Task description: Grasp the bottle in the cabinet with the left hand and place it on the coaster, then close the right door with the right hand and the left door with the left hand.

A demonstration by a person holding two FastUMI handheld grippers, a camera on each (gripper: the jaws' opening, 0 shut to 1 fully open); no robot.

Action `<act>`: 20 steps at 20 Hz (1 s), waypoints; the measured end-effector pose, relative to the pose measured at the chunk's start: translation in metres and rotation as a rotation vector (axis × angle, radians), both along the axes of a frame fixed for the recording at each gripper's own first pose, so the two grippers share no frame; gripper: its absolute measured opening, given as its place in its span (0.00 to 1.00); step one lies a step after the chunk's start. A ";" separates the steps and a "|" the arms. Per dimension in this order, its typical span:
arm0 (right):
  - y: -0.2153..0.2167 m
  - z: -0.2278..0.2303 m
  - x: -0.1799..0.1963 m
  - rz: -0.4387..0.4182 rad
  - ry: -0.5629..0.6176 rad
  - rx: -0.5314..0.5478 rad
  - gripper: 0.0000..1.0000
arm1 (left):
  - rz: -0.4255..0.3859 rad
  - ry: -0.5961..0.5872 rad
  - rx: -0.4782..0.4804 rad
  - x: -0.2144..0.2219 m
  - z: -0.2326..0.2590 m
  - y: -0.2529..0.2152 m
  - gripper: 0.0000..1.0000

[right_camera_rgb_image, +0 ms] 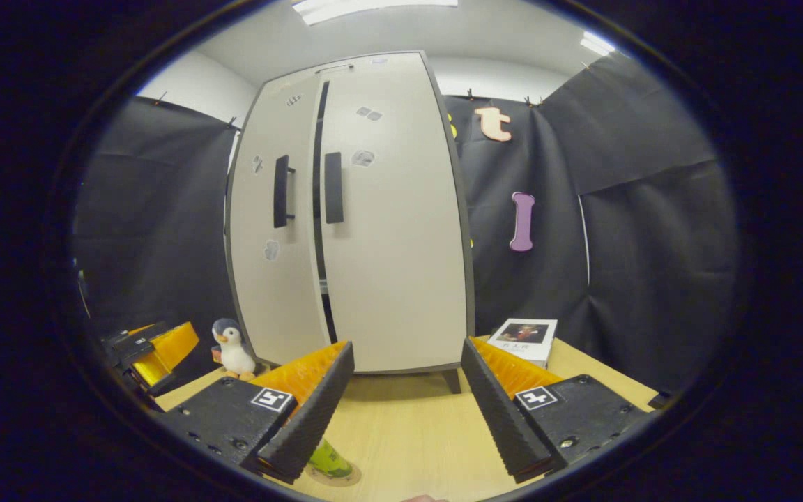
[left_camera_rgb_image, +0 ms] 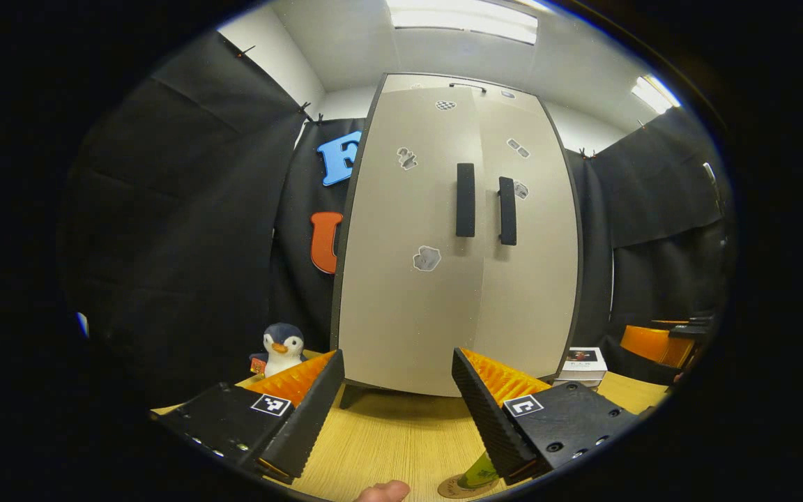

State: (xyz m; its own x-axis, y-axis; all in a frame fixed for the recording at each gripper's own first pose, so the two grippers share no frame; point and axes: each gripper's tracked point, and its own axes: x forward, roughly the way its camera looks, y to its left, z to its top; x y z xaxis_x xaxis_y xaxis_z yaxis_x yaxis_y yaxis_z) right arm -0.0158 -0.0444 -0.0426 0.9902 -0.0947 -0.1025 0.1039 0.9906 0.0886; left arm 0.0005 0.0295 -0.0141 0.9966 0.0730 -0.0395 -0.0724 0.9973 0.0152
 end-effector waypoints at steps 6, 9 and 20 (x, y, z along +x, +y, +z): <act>0.001 -0.004 0.003 0.002 0.014 0.014 1.00 | 0.023 0.010 -0.002 0.001 -0.004 0.007 0.95; 0.003 -0.005 0.003 0.006 0.021 0.004 1.00 | 0.022 0.014 -0.004 0.003 -0.007 0.009 0.95; 0.000 -0.005 0.002 -0.002 0.020 0.007 1.00 | 0.017 0.012 -0.005 0.003 -0.007 0.008 0.95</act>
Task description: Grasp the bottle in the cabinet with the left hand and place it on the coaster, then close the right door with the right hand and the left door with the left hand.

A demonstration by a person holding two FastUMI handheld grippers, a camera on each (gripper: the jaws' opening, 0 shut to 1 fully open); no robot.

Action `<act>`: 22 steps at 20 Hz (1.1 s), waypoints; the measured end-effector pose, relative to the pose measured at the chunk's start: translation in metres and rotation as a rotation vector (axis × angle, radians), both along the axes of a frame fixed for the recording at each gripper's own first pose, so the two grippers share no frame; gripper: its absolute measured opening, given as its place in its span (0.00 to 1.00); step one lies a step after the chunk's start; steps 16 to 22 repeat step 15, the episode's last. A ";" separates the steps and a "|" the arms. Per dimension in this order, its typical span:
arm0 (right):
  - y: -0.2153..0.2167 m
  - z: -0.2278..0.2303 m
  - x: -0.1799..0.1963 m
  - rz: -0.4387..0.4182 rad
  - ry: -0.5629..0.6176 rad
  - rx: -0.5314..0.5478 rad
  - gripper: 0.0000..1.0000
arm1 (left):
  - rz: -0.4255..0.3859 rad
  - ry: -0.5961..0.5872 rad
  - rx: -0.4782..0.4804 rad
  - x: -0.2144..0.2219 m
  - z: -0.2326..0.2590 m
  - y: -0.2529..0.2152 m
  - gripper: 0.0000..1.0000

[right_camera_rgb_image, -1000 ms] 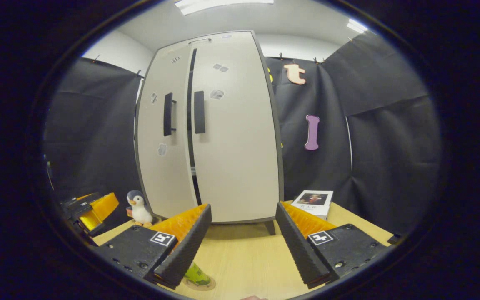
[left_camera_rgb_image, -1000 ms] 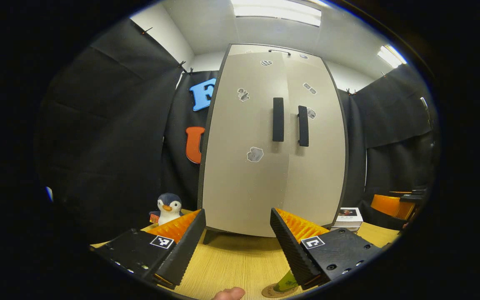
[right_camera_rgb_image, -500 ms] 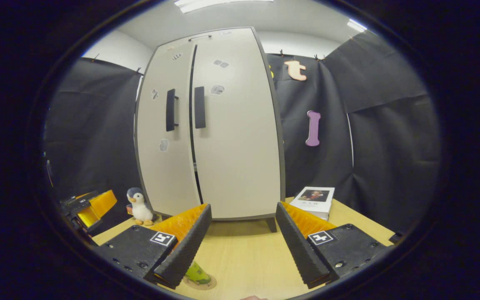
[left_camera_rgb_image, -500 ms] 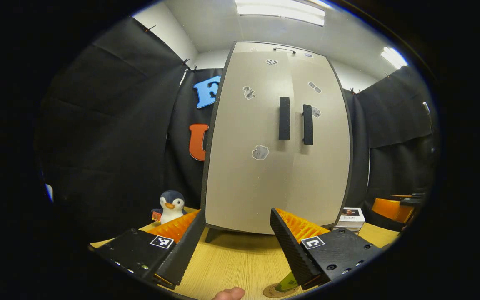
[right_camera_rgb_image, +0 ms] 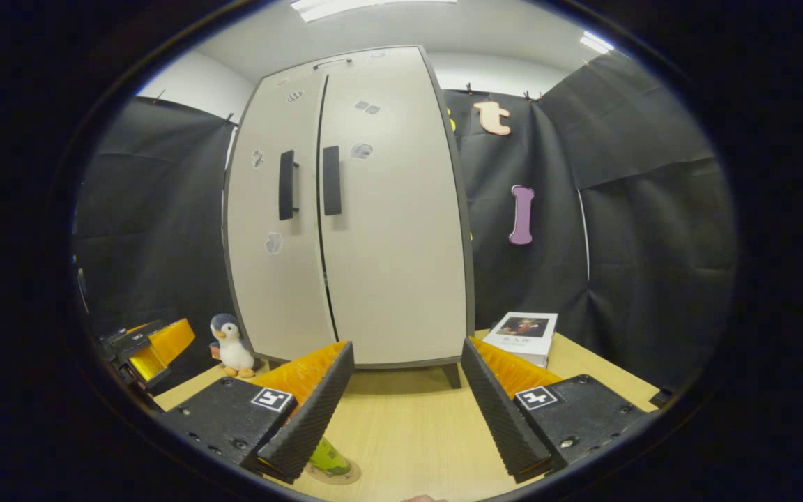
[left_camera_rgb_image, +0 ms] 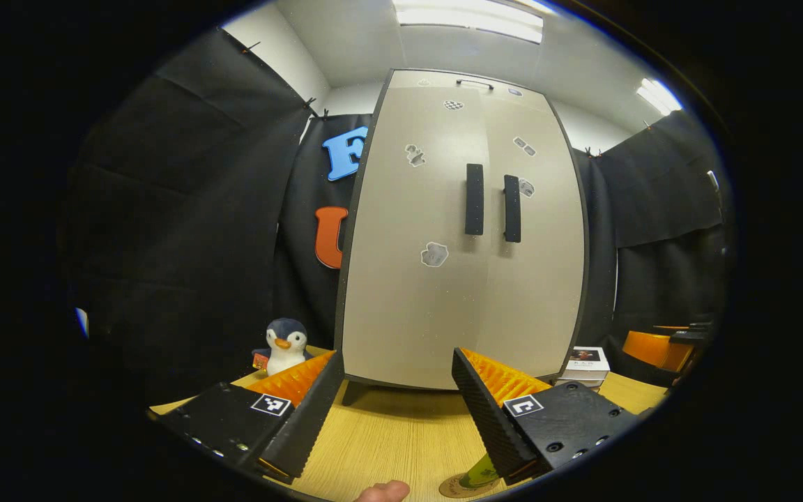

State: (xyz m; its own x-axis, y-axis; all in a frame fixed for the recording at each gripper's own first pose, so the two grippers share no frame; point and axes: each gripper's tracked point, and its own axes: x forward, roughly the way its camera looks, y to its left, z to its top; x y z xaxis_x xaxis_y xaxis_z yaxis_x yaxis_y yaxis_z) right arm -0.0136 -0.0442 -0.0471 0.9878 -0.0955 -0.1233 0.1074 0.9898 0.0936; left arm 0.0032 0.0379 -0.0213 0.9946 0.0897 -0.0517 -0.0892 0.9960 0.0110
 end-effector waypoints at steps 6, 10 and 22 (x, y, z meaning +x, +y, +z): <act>0.001 -0.001 0.000 0.004 0.002 -0.002 1.00 | -0.002 0.003 -0.001 0.000 -0.001 0.000 0.95; -0.001 -0.001 0.000 0.001 0.002 -0.005 1.00 | -0.001 0.001 -0.004 0.000 -0.001 0.001 0.95; -0.001 0.000 0.001 0.004 -0.002 -0.008 1.00 | -0.004 0.002 -0.006 0.000 -0.002 0.000 0.95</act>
